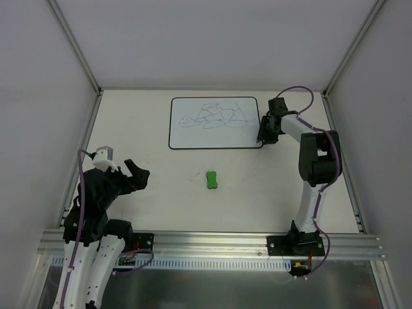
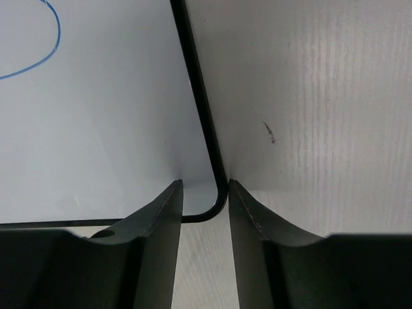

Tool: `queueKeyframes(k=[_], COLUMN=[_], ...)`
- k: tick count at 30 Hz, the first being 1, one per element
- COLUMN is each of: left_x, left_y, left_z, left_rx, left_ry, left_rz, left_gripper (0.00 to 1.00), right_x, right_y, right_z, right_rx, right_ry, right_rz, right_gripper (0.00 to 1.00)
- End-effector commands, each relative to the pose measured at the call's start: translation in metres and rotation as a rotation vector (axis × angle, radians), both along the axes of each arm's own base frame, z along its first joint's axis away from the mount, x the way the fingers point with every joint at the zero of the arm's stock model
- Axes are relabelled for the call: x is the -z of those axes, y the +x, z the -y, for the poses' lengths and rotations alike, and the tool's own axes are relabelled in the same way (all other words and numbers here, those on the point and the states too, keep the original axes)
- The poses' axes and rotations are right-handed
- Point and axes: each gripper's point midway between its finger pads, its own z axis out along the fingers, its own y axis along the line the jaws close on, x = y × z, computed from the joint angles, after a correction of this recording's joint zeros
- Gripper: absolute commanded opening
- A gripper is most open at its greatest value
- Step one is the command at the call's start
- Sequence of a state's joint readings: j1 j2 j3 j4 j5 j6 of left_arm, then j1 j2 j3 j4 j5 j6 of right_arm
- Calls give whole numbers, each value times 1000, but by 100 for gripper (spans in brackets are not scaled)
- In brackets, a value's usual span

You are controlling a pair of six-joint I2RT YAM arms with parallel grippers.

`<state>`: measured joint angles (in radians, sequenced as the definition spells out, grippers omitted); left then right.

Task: Erase the whiteboard

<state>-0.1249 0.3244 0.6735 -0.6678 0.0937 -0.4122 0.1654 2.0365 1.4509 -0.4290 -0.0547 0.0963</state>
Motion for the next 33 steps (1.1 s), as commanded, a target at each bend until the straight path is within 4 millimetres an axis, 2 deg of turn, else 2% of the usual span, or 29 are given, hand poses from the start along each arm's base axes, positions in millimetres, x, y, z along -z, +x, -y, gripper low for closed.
queueKeyframes(k=[1,3,5,7,9,10,11,12,13,14,15,17,18,20,22,23,24,26,28,29,30,32,33], left_x=[-9,-12,-17,-21,-23,-23,-25,-24,-25,-25,-21,-18,-14,-12,-7,-7,-1,2,15,12,23,24,37], left_y=[3,3,3,3,3,3,3,4,4,5,7,9,11,12,16,17,21,20,27,21,24,35,32], left_z=[6,8,9,10,12,14,15,16,19,19,21,26,28,35,41,44,49,65,75,94,102,113,129], left_rx=[27,42,49,59,66,74,79,86,99,93,94,115,125,150,163,163,171,222,207,256,256,226,253], left_ry=[-16,-13,-14,-18,-25,-29,-33,-35,-42,-52,-56,-72,-80,-103,-126,-143,-148,-142,-115,-106,-69,-4,35], left_rz=[38,42,50,54,53,51,49,39,33,23,0,-30,-61,-95,-146,-161,-194,-228,-293,-303,-347,-331,-379], left_gripper=[99,99,99,99,99,99,99,99,99,99,99,99,99,99,99,99,99,99,99,99,99,99,99], right_x=[0,-3,4,1,8,3,3,13,6,8,16,10,16,12,18,17,11,13,7,9,7,3,4], right_y=[-14,-20,-35,-44,-65,-73,-80,-101,-108,-118,-139,-153,-171,-185,-208,-213,-216,-229,-235,-239,-241,-241,-242], right_z=[4,5,8,9,9,9,9,6,4,4,-1,-9,-14,-19,-21,-22,-27,-26,-30,-26,-27,-27,-26], right_rx=[49,59,69,79,83,84,97,82,81,99,73,72,71,77,82,80,65,77,72,88,86,97,98], right_ry=[4,-2,-25,-55,-81,-90,-96,-121,-121,-131,-149,-134,-130,-118,-122,-122,-115,-109,-95,-108,-105,-91,-94], right_rz=[-19,-16,-44,-39,-71,-68,-73,-109,-91,-96,-124,-105,-133,-114,-127,-118,-86,-83,-43,-35,-24,1,4], right_gripper=[37,28,19,15,10,8,7,6,5,3,2,2,1,1,1,1,1,2,4,5,5,6,5])
